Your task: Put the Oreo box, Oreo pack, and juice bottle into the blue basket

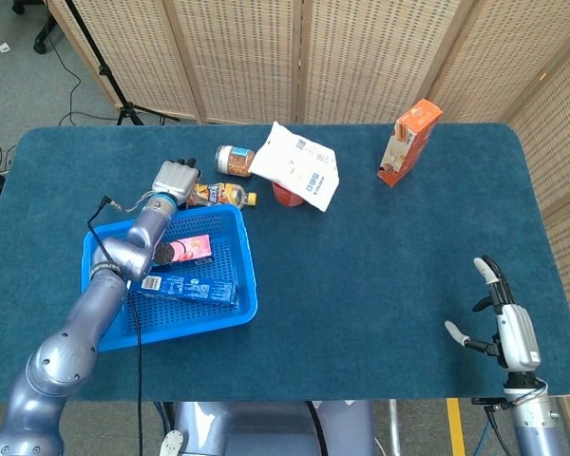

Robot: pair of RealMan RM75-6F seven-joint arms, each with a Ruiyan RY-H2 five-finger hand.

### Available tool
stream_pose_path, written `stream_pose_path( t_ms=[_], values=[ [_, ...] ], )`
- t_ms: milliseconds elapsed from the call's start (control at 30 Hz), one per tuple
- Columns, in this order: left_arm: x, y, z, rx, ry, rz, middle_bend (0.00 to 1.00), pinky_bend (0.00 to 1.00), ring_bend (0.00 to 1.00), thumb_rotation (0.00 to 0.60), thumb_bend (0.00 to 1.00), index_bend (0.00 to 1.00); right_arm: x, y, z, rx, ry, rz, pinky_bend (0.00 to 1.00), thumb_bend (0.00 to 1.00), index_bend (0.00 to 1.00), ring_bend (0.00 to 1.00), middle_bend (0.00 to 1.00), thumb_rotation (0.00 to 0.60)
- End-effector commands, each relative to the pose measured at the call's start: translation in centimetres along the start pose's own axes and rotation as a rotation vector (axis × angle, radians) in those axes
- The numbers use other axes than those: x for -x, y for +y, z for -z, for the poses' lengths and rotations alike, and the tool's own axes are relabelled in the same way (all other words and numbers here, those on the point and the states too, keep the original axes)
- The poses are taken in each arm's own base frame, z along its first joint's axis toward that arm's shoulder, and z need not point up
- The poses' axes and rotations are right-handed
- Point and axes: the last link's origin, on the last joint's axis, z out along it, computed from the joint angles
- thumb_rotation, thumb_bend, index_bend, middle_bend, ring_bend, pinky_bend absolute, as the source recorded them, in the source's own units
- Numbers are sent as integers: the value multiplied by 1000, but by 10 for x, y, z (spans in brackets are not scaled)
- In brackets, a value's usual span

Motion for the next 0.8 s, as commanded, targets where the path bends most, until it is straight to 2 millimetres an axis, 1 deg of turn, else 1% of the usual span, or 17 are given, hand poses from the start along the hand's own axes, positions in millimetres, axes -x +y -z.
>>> stream_pose_path(
  t_ms=[33, 167, 300, 533, 800],
  values=[
    [5, 1, 0, -3, 15, -10, 215, 283, 216, 600, 351, 553, 0, -1, 0, -4, 1, 0, 464, 238, 0, 0, 0, 600],
    [4, 1, 0, 0, 57, -36, 272, 309, 257, 600, 358, 616, -1, -2, 0, -7, 3, -1, 464, 239, 0, 0, 0, 600],
    [-3, -1, 1, -1, 115, -18, 304, 325, 283, 600, 361, 635, -1, -2, 0, -11, 6, -2, 464, 242, 0, 0, 0, 600],
    [-23, -12, 4, -4, 188, 9, 318, 333, 297, 600, 364, 647, -2, -4, 0, -21, 10, -5, 464, 243, 0, 0, 0, 600],
    [-46, -31, 13, 8, 264, 38, 340, 348, 317, 600, 366, 671, -4, -9, 1, -39, 19, -7, 464, 245, 0, 0, 0, 600]
  ],
)
